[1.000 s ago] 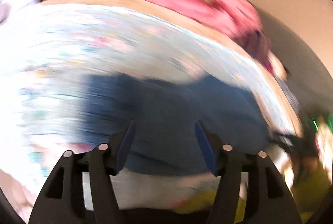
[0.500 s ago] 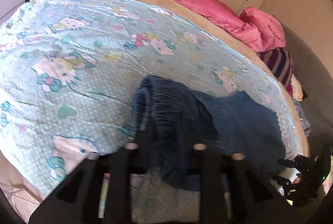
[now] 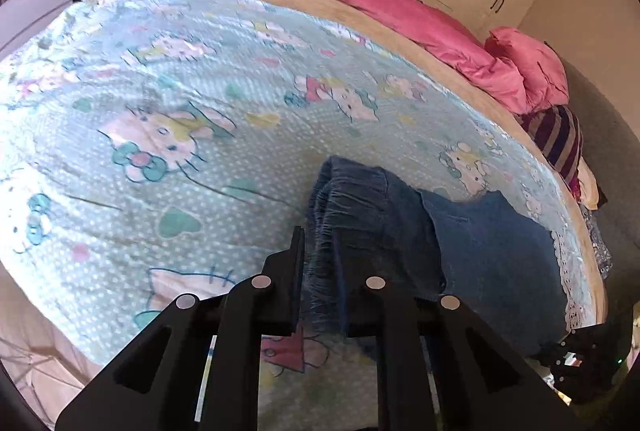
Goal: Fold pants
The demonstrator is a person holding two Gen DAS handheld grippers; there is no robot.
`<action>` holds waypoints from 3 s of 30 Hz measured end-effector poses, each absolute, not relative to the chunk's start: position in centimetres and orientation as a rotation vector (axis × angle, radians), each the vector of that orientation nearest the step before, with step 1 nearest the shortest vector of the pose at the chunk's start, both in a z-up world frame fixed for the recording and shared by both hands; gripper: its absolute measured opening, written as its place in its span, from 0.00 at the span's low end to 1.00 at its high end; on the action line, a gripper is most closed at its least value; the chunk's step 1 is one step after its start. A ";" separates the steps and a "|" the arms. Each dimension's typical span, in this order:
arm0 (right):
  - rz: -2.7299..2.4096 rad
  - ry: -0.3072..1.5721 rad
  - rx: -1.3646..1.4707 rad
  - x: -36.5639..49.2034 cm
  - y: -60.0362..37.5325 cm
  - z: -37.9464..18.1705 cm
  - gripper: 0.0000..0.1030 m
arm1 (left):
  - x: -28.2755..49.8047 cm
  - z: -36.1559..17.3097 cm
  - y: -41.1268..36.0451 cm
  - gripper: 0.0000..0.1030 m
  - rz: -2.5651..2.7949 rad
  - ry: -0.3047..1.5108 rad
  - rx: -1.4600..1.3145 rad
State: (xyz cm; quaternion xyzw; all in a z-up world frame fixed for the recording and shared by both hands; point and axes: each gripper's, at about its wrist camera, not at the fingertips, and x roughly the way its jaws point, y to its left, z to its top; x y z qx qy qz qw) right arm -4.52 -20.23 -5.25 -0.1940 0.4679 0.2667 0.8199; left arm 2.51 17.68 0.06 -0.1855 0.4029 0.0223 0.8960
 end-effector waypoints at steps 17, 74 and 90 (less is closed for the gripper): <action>0.237 0.961 -0.107 -1.3 -28.8 -3.3 0.52 | 3.8 -1.9 7.9 0.42 -0.118 1.013 -0.106; 0.167 0.798 0.185 11.8 -42.4 -0.8 0.17 | 21.3 -1.3 -6.7 0.07 -0.399 0.956 -0.018; 0.029 0.802 0.208 8.1 -44.3 -0.7 0.52 | 18.5 -1.8 -1.7 0.40 -0.367 0.968 -0.179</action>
